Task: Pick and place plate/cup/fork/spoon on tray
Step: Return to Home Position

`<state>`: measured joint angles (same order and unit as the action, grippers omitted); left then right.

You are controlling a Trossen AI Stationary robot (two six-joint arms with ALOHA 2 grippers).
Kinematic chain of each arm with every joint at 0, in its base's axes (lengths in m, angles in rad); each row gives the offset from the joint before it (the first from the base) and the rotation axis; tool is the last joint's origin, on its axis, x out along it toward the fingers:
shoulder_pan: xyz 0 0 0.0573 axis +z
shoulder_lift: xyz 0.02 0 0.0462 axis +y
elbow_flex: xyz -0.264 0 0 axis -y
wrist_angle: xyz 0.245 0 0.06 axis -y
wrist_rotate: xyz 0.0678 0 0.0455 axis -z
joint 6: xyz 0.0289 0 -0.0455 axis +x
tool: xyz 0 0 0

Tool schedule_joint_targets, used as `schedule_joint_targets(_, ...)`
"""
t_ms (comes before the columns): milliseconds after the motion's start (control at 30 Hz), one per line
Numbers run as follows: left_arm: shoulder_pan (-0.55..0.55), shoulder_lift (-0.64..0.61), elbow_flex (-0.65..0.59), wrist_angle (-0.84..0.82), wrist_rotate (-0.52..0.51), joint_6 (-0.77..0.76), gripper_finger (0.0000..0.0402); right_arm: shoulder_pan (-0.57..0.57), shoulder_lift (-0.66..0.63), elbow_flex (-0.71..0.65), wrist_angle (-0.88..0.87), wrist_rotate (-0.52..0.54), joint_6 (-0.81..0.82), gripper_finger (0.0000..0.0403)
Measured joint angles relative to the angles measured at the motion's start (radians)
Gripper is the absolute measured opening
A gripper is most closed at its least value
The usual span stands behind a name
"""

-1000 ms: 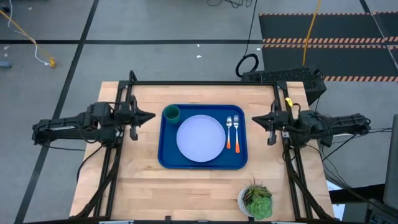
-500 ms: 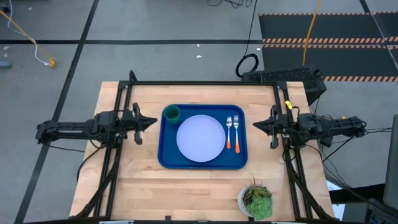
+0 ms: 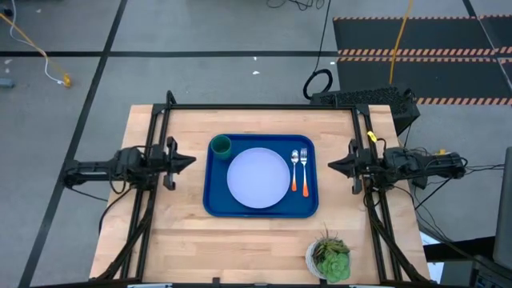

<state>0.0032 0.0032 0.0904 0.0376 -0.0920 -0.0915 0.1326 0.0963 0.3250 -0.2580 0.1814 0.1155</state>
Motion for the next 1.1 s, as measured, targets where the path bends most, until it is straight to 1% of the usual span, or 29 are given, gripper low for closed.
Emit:
schedule_joint_targets(100,-0.001,-0.001,-0.047,0.077,0.0,0.001,0.0004,0.0,-0.026,-0.063,-0.004,-0.001,0.049,0.0)
schedule_joint_targets(200,-0.007,-0.001,-0.075,0.155,0.012,0.011,0.0004,0.0,-0.054,-0.119,-0.009,0.014,0.044,0.0)
schedule_joint_targets(300,-0.014,-0.001,-0.081,0.136,0.014,0.008,0.0004,0.0,-0.078,-0.143,-0.004,0.058,0.037,0.0)
schedule_joint_targets(400,-0.027,-0.001,-0.081,0.108,0.014,0.0,0.0004,0.0,-0.096,-0.144,0.005,0.052,0.036,0.0)
schedule_joint_targets(533,-0.038,-0.001,-0.08,0.119,0.014,0.019,0.0005,0.0,-0.095,-0.143,-0.001,0.052,0.038,0.0)
schedule_joint_targets(700,-0.039,0.0,-0.08,0.084,0.018,0.019,0.0005,0.0,-0.095,-0.156,0.004,0.05,0.03,0.0)
schedule_joint_targets(767,-0.039,0.001,-0.08,0.075,0.019,0.01,0.0005,0.0,-0.095,-0.186,0.052,0.05,0.007,0.0)
schedule_joint_targets(833,-0.039,0.001,-0.08,0.081,0.02,0.0,0.0005,0.0,-0.094,-0.235,0.18,0.043,-0.012,0.0)
schedule_joint_targets(900,-0.039,0.001,-0.08,0.082,0.02,-0.01,0.0005,0.0,-0.094,-0.306,0.309,0.012,-0.022,0.0)
schedule_joint_targets(1100,-0.039,0.002,-0.08,0.089,0.021,-0.02,0.0005,-0.002,-0.089,-0.306,0.341,0.027,-0.104,0.0)
